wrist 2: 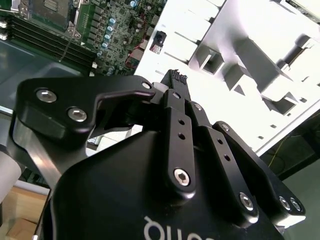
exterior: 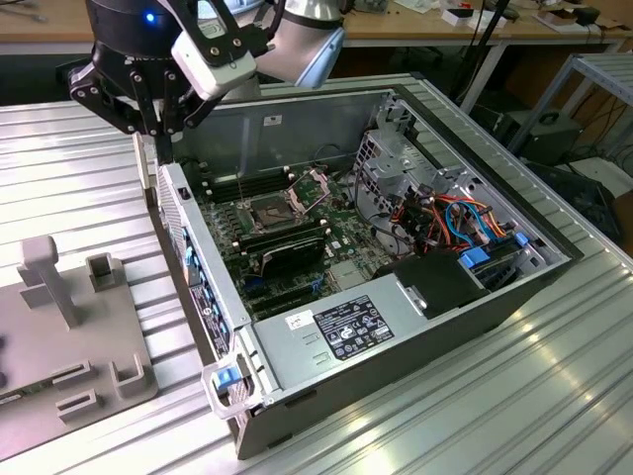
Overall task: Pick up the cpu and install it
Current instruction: 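Reach for the cpu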
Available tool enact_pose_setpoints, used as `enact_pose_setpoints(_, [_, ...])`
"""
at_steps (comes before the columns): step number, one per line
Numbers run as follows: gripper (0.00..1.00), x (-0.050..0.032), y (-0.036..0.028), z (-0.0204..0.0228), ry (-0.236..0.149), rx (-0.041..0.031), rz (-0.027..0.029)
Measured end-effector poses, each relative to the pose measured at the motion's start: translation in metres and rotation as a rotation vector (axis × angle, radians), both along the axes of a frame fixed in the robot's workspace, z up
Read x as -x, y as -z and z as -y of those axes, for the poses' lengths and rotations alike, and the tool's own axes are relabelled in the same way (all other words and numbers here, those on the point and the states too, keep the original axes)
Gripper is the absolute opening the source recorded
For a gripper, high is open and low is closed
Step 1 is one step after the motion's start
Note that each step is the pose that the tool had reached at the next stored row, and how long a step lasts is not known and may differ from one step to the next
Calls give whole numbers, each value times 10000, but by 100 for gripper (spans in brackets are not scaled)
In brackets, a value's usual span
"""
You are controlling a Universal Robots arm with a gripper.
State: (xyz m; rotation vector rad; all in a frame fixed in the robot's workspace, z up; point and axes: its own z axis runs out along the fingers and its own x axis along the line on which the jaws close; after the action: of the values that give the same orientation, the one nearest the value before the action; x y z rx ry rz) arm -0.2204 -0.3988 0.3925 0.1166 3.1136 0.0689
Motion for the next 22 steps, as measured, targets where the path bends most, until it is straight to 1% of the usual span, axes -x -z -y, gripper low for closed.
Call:
enact_pose_setpoints(4, [11, 77, 1, 0, 0, 0, 0])
enact_pose_setpoints(10, [11, 154, 1, 0, 0, 0, 0])
enact_pose_setpoints(12, [11, 196, 1, 0, 0, 0, 0])
enact_pose_setpoints(22, [11, 319, 2, 0, 0, 0, 0])
